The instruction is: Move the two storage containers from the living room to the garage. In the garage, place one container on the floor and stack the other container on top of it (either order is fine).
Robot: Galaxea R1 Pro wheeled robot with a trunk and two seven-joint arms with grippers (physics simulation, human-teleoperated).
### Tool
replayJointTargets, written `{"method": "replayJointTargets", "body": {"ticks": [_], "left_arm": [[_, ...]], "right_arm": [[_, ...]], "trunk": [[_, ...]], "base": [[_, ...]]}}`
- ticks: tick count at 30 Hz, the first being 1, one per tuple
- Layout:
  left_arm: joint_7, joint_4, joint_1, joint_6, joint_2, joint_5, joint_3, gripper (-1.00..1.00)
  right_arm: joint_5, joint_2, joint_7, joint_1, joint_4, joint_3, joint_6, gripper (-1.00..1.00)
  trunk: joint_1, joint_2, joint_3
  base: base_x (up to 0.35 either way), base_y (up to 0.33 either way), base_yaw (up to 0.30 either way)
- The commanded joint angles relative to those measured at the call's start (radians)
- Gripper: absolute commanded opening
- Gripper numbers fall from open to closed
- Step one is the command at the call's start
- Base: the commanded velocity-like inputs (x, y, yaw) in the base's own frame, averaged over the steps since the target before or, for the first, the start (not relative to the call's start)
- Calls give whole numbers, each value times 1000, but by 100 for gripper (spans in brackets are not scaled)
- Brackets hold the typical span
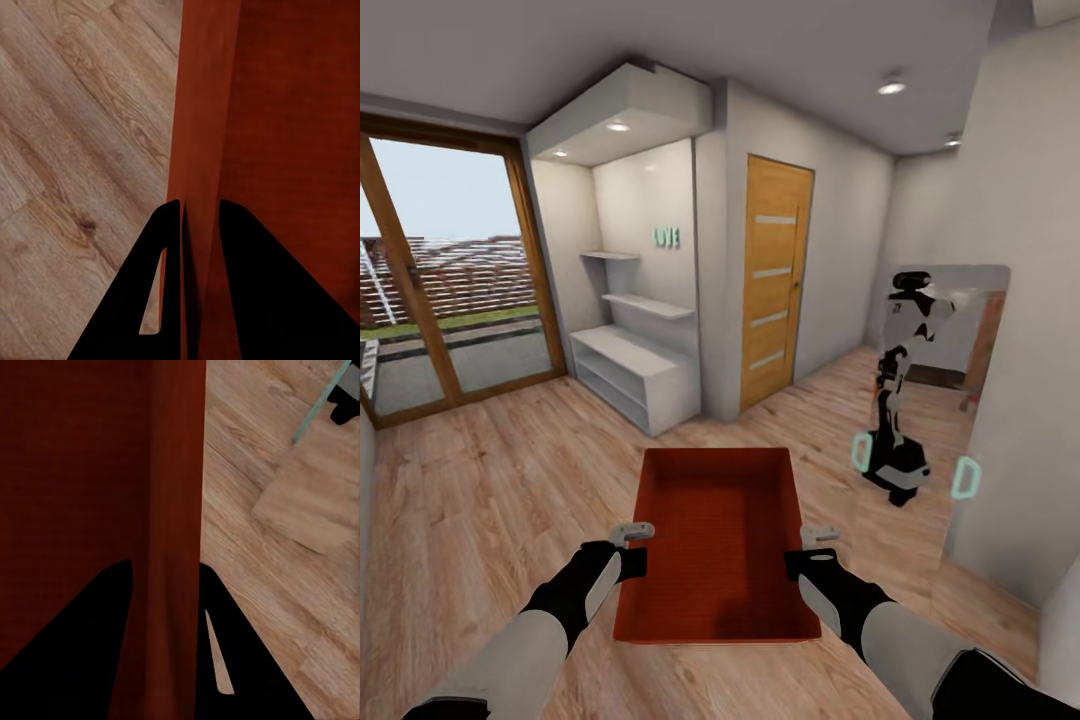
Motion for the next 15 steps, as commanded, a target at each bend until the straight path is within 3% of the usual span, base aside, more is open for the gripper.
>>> {"method": "replayJointTargets", "body": {"ticks": [1,15], "left_arm": [[12,0,0,6,1,-2,6,-100],[12,0,0,6,1,-2,6,-100]], "right_arm": [[-1,0,-1,-1,-20,-5,-47,-100],[-1,0,-2,-1,-20,-5,-47,-100]], "trunk": [[1,-1,0],[1,-1,0]], "base": [[320,0,0],[320,0,0]]}}
